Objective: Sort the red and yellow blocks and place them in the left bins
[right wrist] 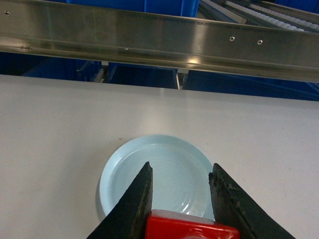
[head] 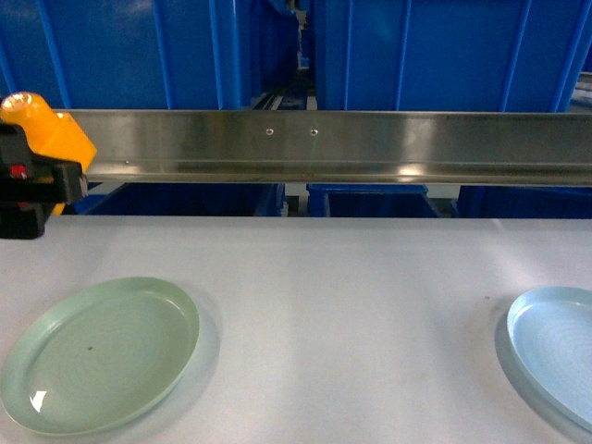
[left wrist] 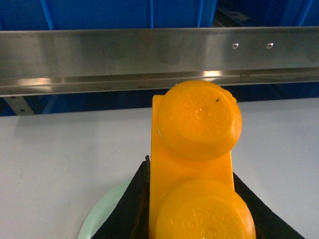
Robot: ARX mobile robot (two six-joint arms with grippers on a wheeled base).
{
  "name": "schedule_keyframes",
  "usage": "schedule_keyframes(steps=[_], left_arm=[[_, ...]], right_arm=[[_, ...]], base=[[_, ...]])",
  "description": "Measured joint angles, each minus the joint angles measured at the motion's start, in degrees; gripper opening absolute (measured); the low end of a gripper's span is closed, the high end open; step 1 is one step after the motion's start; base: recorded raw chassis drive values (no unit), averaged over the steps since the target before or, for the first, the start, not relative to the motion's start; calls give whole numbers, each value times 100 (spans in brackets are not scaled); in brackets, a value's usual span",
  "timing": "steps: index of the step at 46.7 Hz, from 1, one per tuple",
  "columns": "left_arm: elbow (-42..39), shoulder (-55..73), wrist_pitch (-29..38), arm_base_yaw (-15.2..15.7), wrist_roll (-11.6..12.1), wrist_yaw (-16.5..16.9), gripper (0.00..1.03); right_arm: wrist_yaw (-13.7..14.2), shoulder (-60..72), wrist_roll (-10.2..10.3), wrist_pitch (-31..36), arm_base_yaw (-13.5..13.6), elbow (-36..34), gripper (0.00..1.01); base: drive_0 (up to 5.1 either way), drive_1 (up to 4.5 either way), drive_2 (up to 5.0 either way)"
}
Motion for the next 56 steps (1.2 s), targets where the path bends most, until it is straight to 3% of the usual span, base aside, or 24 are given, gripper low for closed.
schedule_keyframes(steps=[5,8,9,10,38,56], left_arm=[[72,-743,-514,-136,275,-63,27],[116,-826,-313,-101,503,-66,27],[146,-826,70,-81,793,-20,27],[181,-828,85,-81,857,-22,27],[195,-833,77,-81,953,0,27],[197,-828,63,-79,953,-7,27]], right_arm=[[0,0,0,4,0,0,29],[0,0,0,0,0,0,29],[0,0,0,2,0,0,29],[0,0,0,2,0,0,29],[24,9,0,2,0,-4,29],[17,7,0,15,0,-4,29]], base=[[0,0,0],[0,0,0],[0,0,0],[0,0,0],[-447,233,233],[-439,31,415]])
